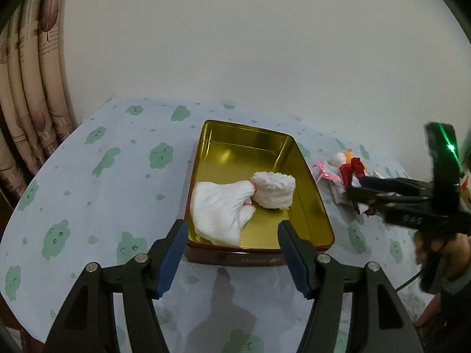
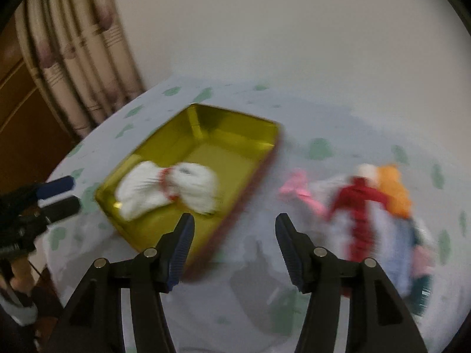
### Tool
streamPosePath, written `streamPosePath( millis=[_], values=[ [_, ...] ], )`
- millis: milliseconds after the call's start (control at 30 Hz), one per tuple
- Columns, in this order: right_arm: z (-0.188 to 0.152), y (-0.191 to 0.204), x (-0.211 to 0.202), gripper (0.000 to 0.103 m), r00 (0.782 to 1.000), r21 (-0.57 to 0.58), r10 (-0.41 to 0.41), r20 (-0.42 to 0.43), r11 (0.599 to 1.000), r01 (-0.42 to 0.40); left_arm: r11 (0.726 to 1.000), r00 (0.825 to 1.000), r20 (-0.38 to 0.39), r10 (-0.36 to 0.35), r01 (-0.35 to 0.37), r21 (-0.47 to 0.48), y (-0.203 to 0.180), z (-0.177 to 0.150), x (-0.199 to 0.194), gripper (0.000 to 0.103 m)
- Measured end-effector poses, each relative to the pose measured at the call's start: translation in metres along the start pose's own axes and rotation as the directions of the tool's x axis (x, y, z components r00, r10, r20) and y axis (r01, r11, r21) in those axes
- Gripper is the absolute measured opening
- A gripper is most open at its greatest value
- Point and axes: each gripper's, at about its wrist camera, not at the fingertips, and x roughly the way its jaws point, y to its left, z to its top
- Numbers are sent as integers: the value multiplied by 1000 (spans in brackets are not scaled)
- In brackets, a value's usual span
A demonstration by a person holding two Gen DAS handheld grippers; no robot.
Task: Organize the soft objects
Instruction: 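Lower the fluffy white sock into the tin and open the right gripper, then grasp the teal-and-white wipes packet with the right gripper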
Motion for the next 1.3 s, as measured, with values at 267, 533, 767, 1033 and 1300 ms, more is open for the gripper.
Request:
streamPosePath(
  millis=[267,533,767,1033,1300],
  values=[
    [-22,-111,-13,65,979,210,-202,-20,957,202,1000,1000,-8,27,-27,15,-4,-1,4,65],
    [-46,-167,2,66,969,302,-227,-92,921,245,998,998,-26,57,-56,23,-4,-1,9,65],
    [-57,-183,19,66,969,304,-219,-115,921,244,996,996,-47,79,-77,49,-10,-3,15,65],
    [-64,-211,27,76,986,389,-132,-107,907,163,993,996,-63,64,-57,105,-34,-5,17,65],
    [-70,-212,33,70,995,388,-62,-78,918,88,979,996,-87,30,-11,205,-87,-3,28,65]
  ],
)
